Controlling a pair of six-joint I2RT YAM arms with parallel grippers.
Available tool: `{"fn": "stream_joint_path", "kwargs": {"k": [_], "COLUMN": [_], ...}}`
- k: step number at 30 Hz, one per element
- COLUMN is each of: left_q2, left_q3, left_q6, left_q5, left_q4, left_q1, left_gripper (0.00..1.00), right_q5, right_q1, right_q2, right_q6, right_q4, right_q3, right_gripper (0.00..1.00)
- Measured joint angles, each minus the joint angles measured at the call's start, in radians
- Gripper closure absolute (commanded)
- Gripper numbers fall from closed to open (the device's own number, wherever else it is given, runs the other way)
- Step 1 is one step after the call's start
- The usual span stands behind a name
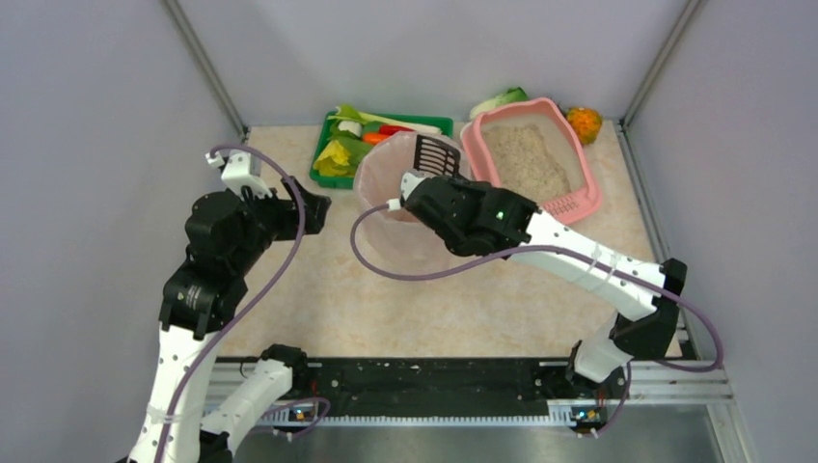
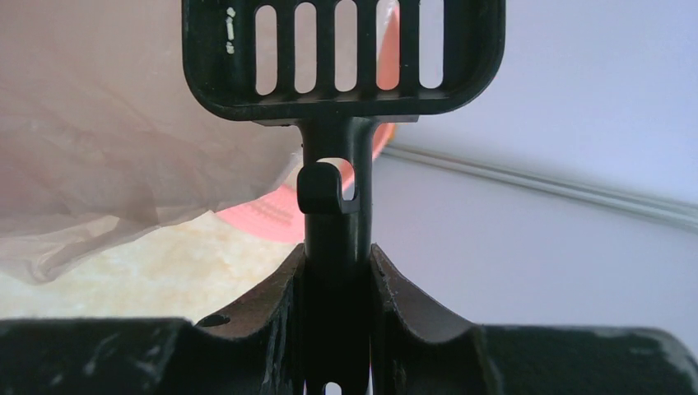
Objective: Clean the litter box
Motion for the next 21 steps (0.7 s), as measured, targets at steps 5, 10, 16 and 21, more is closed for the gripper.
{"fn": "stream_joint_path", "kwargs": {"k": [5, 10, 16, 21], "left_q2": [0.0, 0.0, 0.0, 0.0], "left_q3": [0.0, 0.0, 0.0, -0.002], "left_q6": [0.0, 0.001, 0.001, 0.004], "left_q5": [-0.001, -0.002, -0.005, -0.006], "left_q4": [0.0, 0.0, 0.0, 0.0], "left_q1": [0.0, 0.0, 0.0, 0.0], "left_gripper": [0.13, 0.13, 0.13, 0.13], "right_q5": [0.157, 0.256, 0.282, 0.285], "right_q1": [0.063, 0.119, 0.136, 0.136], "right_q2": [-0.001, -0.06, -0.073, -0.079], "right_q6": [-0.196, -0.515, -0.706, -0.767], "right_q4": [0.165, 0.498, 0.666, 0.7], "right_q3": [-0.078, -0.225, -0.275, -0.291], "right_gripper": [1.0, 1.0, 1.0, 1.0]}}
